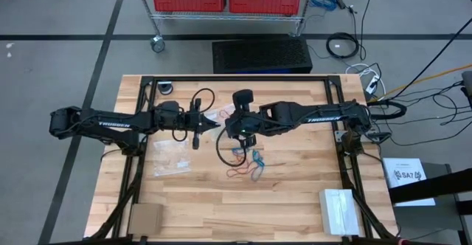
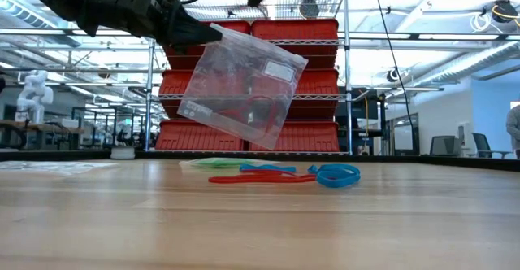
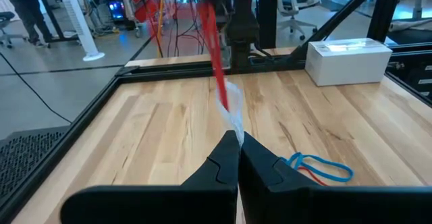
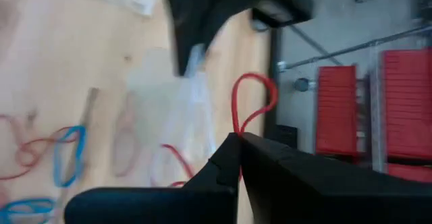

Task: Sort rubber bands
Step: Put the top red rubber band into the bottom right transparent zip bag

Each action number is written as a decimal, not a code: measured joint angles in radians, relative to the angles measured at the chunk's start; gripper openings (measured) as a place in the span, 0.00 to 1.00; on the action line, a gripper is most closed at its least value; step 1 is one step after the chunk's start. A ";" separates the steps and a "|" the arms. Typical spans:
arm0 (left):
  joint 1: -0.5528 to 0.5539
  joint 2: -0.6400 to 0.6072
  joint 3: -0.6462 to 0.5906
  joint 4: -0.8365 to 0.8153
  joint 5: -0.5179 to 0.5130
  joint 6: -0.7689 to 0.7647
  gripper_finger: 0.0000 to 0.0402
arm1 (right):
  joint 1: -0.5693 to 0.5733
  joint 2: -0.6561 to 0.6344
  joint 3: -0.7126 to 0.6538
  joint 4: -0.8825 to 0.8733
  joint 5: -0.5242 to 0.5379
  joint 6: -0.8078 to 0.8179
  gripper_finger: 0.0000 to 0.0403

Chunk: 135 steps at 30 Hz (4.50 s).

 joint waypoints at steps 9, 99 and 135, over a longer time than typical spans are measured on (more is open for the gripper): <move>0.000 0.000 0.000 0.000 0.000 0.000 0.00 | -0.045 0.001 -0.143 0.061 -0.141 0.055 0.00; -0.001 0.021 0.001 -0.008 -0.017 -0.016 0.00 | 0.057 0.030 -0.892 0.851 -0.346 0.694 0.32; -0.001 0.021 0.000 -0.016 -0.034 -0.019 0.00 | 0.141 0.053 -0.535 0.516 -0.206 0.453 0.00</move>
